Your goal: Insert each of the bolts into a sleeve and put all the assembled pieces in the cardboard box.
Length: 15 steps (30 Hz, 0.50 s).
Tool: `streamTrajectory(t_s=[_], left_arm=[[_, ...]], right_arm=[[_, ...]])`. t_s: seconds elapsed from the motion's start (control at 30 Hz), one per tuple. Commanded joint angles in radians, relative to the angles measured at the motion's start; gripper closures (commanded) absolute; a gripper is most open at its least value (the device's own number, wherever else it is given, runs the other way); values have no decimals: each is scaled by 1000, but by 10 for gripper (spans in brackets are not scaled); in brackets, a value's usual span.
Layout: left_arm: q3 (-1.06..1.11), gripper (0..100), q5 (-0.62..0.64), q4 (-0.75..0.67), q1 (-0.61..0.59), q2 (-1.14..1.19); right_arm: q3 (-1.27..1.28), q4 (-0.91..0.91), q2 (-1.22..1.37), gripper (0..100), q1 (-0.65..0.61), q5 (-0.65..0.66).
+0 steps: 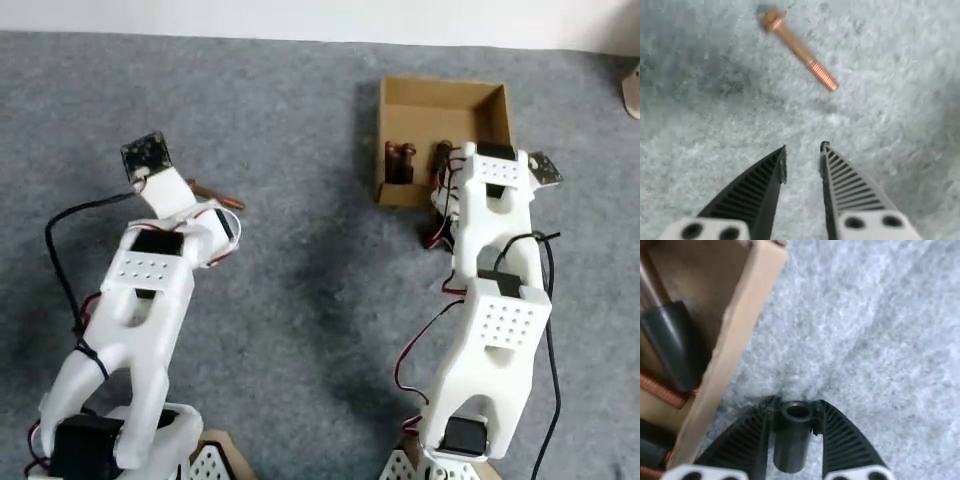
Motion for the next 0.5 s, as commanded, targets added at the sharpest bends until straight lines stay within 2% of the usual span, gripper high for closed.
streamTrajectory(t_s=[0.0,0.07,0.3,0.47], left_arm=[[-85,892,91,8,-35,-4],[-96,892,189,9,-44,-4],[-177,892,325,17,-45,51],[-375,892,334,186,-45,260]], right_arm=[[8,-48,18,994,-2,-2],[8,-48,18,994,-2,-2],[8,-48,18,994,-2,-2],[8,-48,18,994,-2,-2]])
